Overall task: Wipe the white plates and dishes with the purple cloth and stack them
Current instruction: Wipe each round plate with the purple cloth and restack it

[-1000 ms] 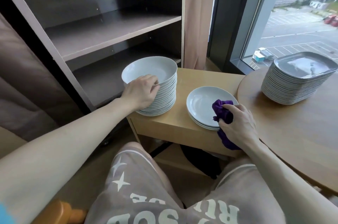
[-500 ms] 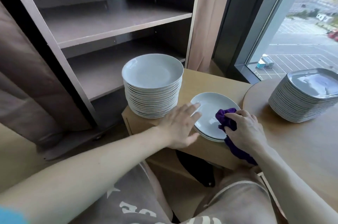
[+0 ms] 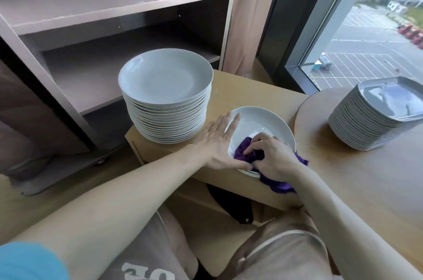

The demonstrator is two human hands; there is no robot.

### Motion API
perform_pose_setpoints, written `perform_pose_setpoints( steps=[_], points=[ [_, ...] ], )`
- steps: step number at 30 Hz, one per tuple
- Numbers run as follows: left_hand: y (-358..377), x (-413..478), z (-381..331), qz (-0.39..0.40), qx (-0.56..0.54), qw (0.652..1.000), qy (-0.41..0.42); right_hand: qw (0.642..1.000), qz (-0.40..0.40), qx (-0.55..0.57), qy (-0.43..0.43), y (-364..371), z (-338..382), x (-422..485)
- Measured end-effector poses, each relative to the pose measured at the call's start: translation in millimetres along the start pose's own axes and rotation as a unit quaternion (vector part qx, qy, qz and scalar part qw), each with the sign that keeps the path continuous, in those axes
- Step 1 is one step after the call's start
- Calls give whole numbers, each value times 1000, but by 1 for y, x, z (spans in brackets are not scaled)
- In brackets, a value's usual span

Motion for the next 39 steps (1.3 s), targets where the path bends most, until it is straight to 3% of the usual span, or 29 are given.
perform_pose_setpoints(
  steps=[3,6,13,18,24,27,32,39],
  points=[
    [3,1,2,-14,-31,999,3,996,16,89,-6,4,2,16],
    [4,1,4,-23,-64,998,0,995,0,101,-23,4,7,31],
    [7,4,6,-46,-127,991,-20,977,-200,60,-41,-11,11,58],
    [6,7,8,-42,-142,989,-26,968,-247,-16,37,-33,-11,64],
    [8,8,9,-15,-112,993,-32,964,-182,-177,77,-52,-27,38],
    [8,5,10,-10,-104,994,-33,967,-127,-203,84,-52,-36,21],
    [7,5,10,-7,-22,999,-38,993,-11,-69,92,-31,-43,-3],
    [5,9,10,1,40,999,-24,999,19,10,49,-9,-14,-7]
  ],
)
Point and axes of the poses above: each hand's wrist, its own x-axis towards the middle knuckle, its own y-axis out of the palm, z = x × y, the point moved 9 cm from there along x, towards the middle knuckle, and after that the axes turned 12 degrees about x, right-handed, at the moved point
